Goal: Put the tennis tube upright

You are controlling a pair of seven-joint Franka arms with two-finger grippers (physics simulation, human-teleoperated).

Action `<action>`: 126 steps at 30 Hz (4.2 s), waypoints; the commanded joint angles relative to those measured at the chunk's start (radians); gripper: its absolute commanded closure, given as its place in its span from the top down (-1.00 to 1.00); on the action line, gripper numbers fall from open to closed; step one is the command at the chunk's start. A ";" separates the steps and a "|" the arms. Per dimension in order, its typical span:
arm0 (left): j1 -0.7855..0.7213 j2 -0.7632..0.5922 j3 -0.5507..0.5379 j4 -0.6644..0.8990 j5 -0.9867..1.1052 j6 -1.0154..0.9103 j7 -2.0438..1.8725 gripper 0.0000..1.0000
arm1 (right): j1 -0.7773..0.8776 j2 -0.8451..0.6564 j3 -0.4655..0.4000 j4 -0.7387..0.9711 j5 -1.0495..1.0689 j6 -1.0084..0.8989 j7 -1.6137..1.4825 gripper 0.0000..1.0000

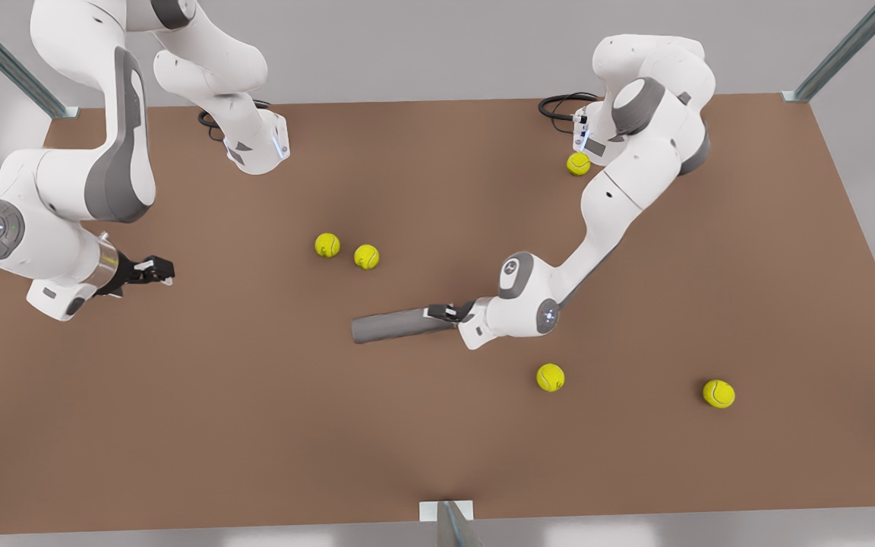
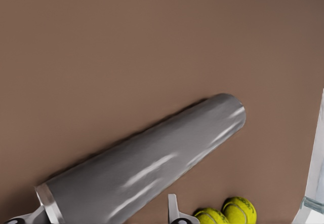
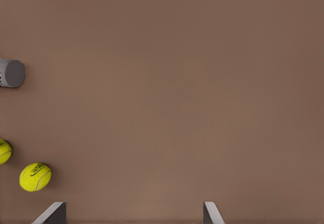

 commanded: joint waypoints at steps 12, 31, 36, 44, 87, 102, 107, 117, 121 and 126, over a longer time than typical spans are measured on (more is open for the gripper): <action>0.027 0.024 -0.034 0.001 -0.020 -0.015 0.001 1.00 | 0.000 0.016 0.000 0.000 0.005 0.004 0.015 1.00; 0.130 0.059 -0.190 0.014 -0.045 -0.018 -0.005 1.00 | -0.002 -0.014 -0.009 0.111 -0.010 -0.065 0.018 1.00; 0.147 0.047 -0.213 0.014 -0.041 -0.019 -0.011 1.00 | -0.003 -0.015 -0.011 0.112 -0.010 -0.066 0.018 1.00; 0.165 0.042 -0.244 0.012 -0.038 -0.032 -0.054 -0.02 | -0.006 -0.003 -0.035 0.099 -0.009 -0.066 0.009 1.00; 0.216 -0.383 -0.161 0.049 0.618 -0.645 -0.625 -0.57 | -0.038 0.039 -0.054 0.134 -0.007 -0.100 -0.037 1.00; 0.219 -0.360 -0.161 0.049 0.684 -0.642 -0.625 0.10 | -0.034 0.045 -0.052 0.149 -0.013 -0.100 -0.037 1.00; 0.222 -0.361 -0.161 0.051 0.683 -0.645 -0.625 1.00 | -0.035 0.043 -0.052 0.151 -0.019 -0.100 -0.037 1.00; 0.216 -0.369 -0.224 0.303 0.675 -1.001 -0.625 1.00 | -0.035 0.045 -0.052 0.172 -0.009 -0.102 -0.036 1.00; 0.274 -0.378 -0.226 0.572 0.732 -1.269 -0.617 1.00 | -0.034 0.048 -0.052 0.172 -0.015 -0.102 -0.036 1.00; 0.003 -0.774 0.543 0.159 0.405 -1.059 0.036 1.00 | -0.029 0.051 -0.052 0.175 -0.016 -0.102 -0.036 1.00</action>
